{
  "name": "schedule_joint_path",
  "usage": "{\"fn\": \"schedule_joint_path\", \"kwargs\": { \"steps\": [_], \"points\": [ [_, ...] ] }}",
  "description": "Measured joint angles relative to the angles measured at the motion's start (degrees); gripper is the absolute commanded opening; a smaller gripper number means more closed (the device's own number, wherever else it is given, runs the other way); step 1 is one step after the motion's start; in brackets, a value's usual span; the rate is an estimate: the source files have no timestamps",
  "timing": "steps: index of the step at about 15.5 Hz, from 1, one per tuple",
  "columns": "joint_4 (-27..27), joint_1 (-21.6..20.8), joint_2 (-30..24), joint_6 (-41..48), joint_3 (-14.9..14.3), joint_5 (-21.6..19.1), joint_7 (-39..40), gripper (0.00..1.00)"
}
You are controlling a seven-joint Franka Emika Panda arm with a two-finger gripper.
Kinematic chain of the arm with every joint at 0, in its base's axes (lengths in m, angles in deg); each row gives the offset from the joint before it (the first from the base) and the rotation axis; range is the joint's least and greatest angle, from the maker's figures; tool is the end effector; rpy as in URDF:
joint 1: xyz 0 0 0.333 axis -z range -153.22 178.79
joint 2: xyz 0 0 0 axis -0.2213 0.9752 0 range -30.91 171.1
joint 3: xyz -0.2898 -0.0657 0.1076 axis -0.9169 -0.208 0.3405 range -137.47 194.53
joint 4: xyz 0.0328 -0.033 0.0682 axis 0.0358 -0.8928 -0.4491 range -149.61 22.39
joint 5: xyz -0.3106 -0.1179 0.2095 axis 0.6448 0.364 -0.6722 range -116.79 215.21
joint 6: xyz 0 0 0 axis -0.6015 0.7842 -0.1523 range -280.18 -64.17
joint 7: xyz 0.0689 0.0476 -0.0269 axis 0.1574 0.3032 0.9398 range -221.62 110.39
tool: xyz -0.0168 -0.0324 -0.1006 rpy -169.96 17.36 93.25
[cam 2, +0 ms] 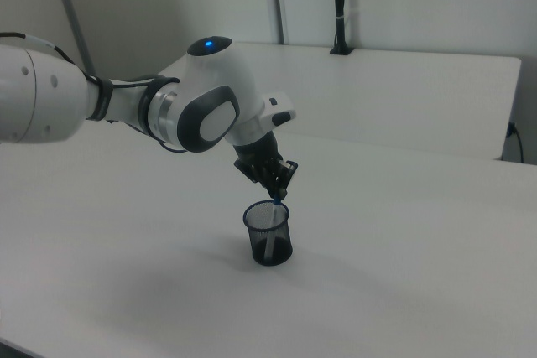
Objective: Remove the marker
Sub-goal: 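Close the gripper on the blue-capped marker inside the cup, then lift the marker up out of the mesh cup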
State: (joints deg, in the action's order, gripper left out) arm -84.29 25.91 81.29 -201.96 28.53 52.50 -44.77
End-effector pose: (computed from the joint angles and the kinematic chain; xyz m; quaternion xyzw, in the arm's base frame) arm 0.6082 -0.1424 0.4135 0.9913 -0.0015 0.1222 0.0486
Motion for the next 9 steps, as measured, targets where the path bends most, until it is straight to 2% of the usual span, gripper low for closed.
{"fn": "schedule_joint_path", "kwargs": {
  "steps": [5, 9],
  "points": [
    [0.2, 0.0, -1.2, 0.7, 0.0, 0.0, -0.7, 0.09],
    [0.8, 0.1, -7.6, 5.2, 0.0, 0.0, -1.1, 0.09]
  ]
}}
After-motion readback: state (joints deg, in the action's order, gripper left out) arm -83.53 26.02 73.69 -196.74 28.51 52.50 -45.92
